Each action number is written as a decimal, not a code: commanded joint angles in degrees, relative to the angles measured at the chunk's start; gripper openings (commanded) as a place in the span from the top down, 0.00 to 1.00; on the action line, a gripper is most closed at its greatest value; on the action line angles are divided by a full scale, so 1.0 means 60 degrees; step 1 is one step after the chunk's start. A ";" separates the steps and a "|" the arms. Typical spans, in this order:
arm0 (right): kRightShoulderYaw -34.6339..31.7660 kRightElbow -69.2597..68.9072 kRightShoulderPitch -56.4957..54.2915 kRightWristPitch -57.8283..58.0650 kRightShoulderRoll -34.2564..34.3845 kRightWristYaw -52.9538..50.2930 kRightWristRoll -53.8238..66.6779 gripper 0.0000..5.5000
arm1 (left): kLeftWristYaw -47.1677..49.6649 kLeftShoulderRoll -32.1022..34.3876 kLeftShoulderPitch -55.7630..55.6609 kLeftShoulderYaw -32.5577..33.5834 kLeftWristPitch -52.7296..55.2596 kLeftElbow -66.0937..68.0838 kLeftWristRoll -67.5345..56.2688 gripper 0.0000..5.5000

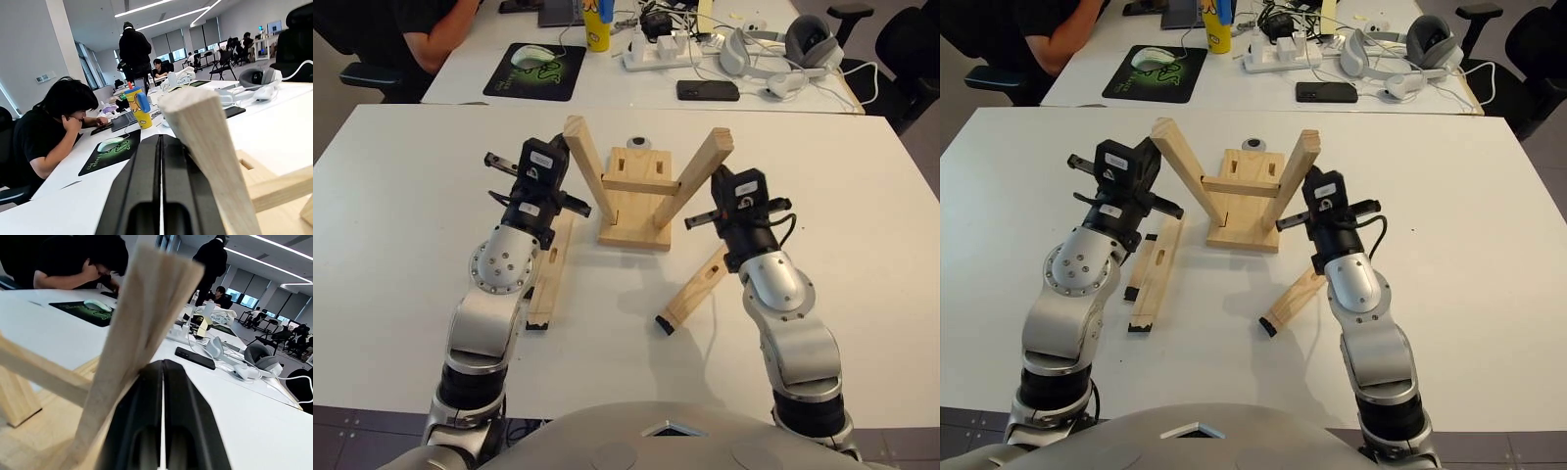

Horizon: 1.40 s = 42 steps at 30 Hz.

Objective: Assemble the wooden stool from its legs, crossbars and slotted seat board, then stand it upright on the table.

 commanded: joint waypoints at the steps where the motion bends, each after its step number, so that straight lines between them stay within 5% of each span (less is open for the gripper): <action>1: 0.0074 0.0357 0.0220 0.0579 0.0213 0.0773 0.0687 1.00 | -0.0834 0.0496 0.0225 -0.0609 0.0155 0.0269 0.0119 1.00; 5: -0.2726 0.0385 0.0092 0.0418 0.0980 -0.0881 0.0426 1.00 | 0.0674 0.0197 0.0382 0.1971 -0.0097 0.0462 0.0410 1.00; 10: -0.3490 0.0234 -0.0133 0.0241 0.1243 -0.1258 0.0478 1.00 | 0.1142 -0.0092 0.0244 0.2812 -0.0305 0.0538 0.0344 1.00; 13: -0.2721 0.0239 -0.0524 -0.0064 0.1206 -0.0704 0.0669 1.00 | 0.0647 -0.0492 -0.0047 0.2122 -0.0713 0.0422 -0.0154 1.00; 16: 0.1192 0.0009 -0.1007 -0.1403 -0.0199 0.1973 0.0341 1.00 | -0.1787 -0.0444 -0.0411 -0.0887 -0.0913 0.0012 -0.1151 1.00; 17: 0.1550 0.0052 -0.0802 -0.1274 -0.0234 0.2190 0.0515 1.00 | -0.1930 -0.0373 -0.0418 -0.1250 -0.0709 -0.0023 -0.1078 1.00; 27: -0.1459 0.1715 0.0490 0.0374 0.0272 0.0739 0.0777 1.00 | -0.0395 0.0377 -0.0266 0.1365 -0.0601 0.1589 0.0005 1.00; 33: -0.1187 0.3296 0.0329 -0.0608 -0.0522 0.2049 0.1043 1.00 | -0.0091 0.0564 -0.0477 0.2679 -0.1570 0.2805 -0.0198 1.00; 42: -0.0256 0.4501 -0.0164 -0.1658 -0.1164 0.3043 0.0505 1.00 | -0.0285 0.0583 -0.1011 0.2671 -0.1837 0.3277 -0.0166 1.00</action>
